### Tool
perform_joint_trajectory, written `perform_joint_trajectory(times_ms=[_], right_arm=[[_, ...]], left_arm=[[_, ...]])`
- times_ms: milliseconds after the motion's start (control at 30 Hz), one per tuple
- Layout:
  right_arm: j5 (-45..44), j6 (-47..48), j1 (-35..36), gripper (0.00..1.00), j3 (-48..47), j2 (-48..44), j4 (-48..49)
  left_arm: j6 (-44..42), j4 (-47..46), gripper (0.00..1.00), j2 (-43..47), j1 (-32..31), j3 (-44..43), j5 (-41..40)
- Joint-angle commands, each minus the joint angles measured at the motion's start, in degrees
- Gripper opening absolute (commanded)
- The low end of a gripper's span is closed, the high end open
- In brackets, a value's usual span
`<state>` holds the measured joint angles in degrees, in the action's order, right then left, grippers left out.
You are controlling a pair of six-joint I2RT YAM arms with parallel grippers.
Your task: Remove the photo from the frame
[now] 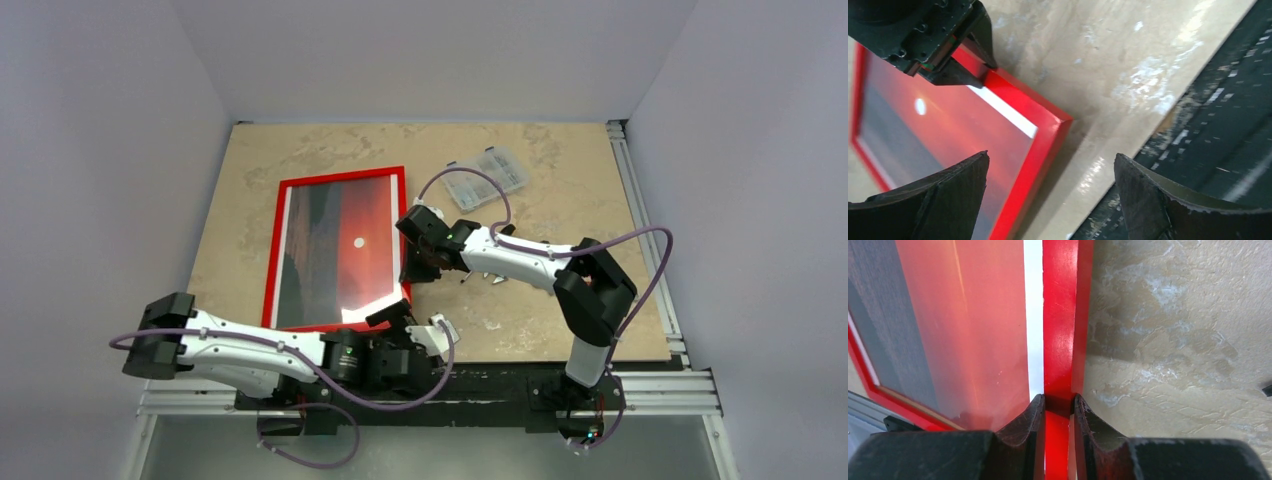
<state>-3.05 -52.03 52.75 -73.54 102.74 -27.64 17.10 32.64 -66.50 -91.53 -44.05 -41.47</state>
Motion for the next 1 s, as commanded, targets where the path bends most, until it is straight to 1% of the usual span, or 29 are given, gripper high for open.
perform_joint_trajectory(times_ms=[0, 67, 133, 233, 267, 333, 400, 433, 467, 500, 533, 567, 600, 633, 667, 733, 833, 900, 933, 967], right_arm=[[2.9, 0.2, -0.4, 0.00, -3.9, -4.3, 0.8], [2.9, 0.2, -0.6, 0.00, -3.8, -4.7, 0.7], [2.9, 0.0, -0.7, 0.00, -3.8, -4.9, 0.8], [3.5, 0.0, -0.8, 0.00, -4.0, -4.8, 0.8], [4.0, 0.1, -0.8, 0.00, -4.0, -4.8, 0.9], [4.0, 1.2, -0.8, 0.00, -3.6, -5.1, 1.6], [3.4, 2.8, -1.0, 0.00, -2.7, -5.5, 2.1], [3.2, 3.6, -1.0, 0.00, -2.2, -5.9, 2.4], [3.2, 4.2, -1.0, 0.06, -1.5, -6.3, 2.8], [2.5, 4.8, -1.0, 0.17, -0.6, -6.9, 3.1], [1.7, 5.0, -1.0, 0.28, 0.6, -7.6, 3.7], [0.4, 4.6, -1.0, 0.36, 2.1, -8.8, 4.0], [-1.3, 4.0, -1.1, 0.48, 3.6, -10.1, 4.2], [-3.6, 3.3, -1.1, 0.57, 5.7, -11.5, 4.4], [-5.0, 2.9, -1.1, 0.66, 7.2, -13.1, 4.4], [-8.9, 2.1, -1.1, 0.80, 9.4, -16.3, 2.9], [-16.1, 0.5, -1.4, 0.97, 10.4, -19.6, -3.1], [-18.8, -0.5, -1.7, 0.99, 11.4, -21.6, -5.9], [-19.4, -0.7, -1.8, 0.99, 12.1, -22.9, -6.6], [-20.0, -1.5, -1.9, 0.99, 13.3, -24.3, -7.1]], left_arm=[[-4.6, -1.6, 0.91, -5.0, -2.1, -2.0, -15.6], [-5.9, -1.8, 0.91, -7.7, -2.8, -2.2, -17.9], [-7.5, -2.9, 0.91, -9.1, -3.6, -2.5, -17.9], [-7.1, -3.8, 0.91, -9.4, -3.8, -2.8, -13.5], [-5.2, -2.3, 0.91, -9.7, -3.7, -3.4, -13.2], [1.7, 2.1, 0.91, -9.0, -3.7, -5.0, -14.6], [7.3, 6.1, 0.91, -5.9, -3.8, -6.2, -14.5], [8.6, 6.3, 0.91, -3.5, -3.8, -6.0, -13.6], [9.3, 5.6, 0.92, -0.6, -3.6, -5.2, -11.7], [9.8, 4.7, 0.93, 2.3, -3.2, -4.3, -9.9], [10.8, 4.1, 0.93, 5.6, -1.5, -3.5, -7.0], [12.0, 3.5, 0.93, 8.5, 1.2, -2.6, -2.4], [12.8, 2.4, 0.93, 12.0, 5.0, -1.6, 2.6], [13.8, 1.1, 0.93, 15.2, 10.4, -0.2, 8.0], [15.0, -0.1, 0.94, 17.8, 14.3, 1.3, 12.5], [17.7, -0.1, 0.96, 20.8, 22.3, 1.6, 19.1], [20.1, 1.0, 0.95, 18.9, 32.9, -0.6, 28.8], [21.8, 2.3, 0.88, 12.5, 39.5, -3.0, 35.7], [22.6, 2.9, 0.84, 10.3, 42.4, -4.5, 38.7], [22.8, 2.8, 0.79, 5.7, 44.8, -5.8, 41.7]])
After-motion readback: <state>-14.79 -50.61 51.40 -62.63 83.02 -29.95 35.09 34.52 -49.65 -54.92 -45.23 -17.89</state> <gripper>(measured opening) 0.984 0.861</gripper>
